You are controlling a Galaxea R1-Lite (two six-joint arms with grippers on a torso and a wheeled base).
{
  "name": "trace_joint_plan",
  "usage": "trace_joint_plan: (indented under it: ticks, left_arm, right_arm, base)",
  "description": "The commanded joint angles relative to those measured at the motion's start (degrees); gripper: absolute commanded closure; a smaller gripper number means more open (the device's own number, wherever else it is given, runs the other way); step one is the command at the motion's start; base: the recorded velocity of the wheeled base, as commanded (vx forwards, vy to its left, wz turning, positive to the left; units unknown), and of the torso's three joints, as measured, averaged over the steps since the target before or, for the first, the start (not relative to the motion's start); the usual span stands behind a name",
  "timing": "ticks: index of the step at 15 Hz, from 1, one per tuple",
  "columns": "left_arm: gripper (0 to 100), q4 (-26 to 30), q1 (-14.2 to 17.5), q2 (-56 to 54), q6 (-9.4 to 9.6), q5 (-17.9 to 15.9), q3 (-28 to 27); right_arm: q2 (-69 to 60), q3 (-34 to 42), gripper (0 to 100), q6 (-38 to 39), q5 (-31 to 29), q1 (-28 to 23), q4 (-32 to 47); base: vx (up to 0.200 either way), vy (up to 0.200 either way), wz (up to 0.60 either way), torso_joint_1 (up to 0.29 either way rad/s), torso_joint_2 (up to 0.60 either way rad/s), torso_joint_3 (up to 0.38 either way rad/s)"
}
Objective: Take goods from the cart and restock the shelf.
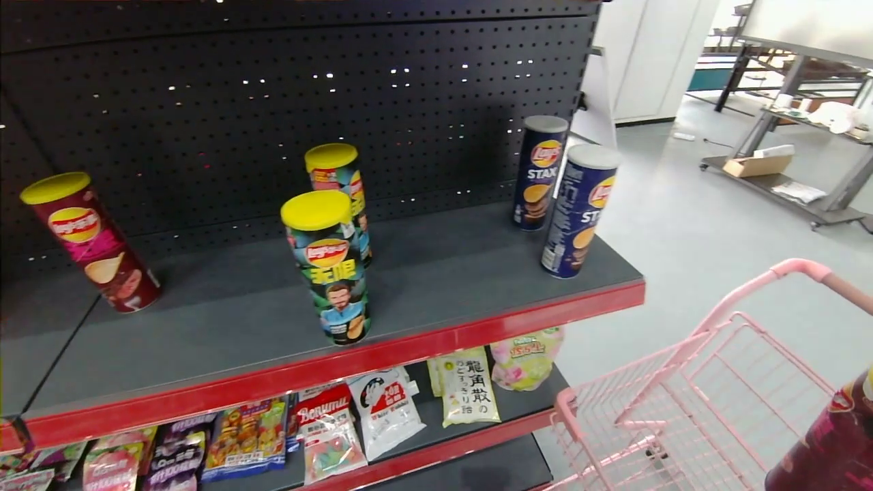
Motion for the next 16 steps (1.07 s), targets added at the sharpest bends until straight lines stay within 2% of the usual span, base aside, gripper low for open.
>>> trace_joint_plan:
  ticks: [1, 5, 8, 16]
  left_arm:
    - [0, 0.0, 0.0, 0.3, 0.05, 0.0, -0.1]
    - [0, 0.0, 0.0, 0.2, 0.05, 0.3, -0.3]
    - [0, 0.0, 0.0, 0.2, 0.05, 0.4, -0.3]
    - [0, 0.0, 0.0, 0.1, 0.05, 0.4, -0.3]
  right_arm:
    - [-0.4, 0.0, 100, 0.0, 0.0, 0.0, 0.0]
    - [-3.2, 0.0, 100, 0.2, 0.0, 0.0, 0.0]
    - [-6.9, 1.1, 100, 0.9, 0.1, 0.0, 0.1]
    - [-7.5, 1.9, 100, 0.8, 0.1, 0.1, 0.0]
  base:
    - [0.000, 0.000, 0.60, -0.002, 0.00, -0.002]
    - [0.000, 0.000, 0.00, 0.000, 0.00, 0.000]
    - [0.000, 0.200, 0.00, -0.004, 0.00, 0.004]
    - [0.000, 0.200, 0.00, 0.003, 0.00, -0.001]
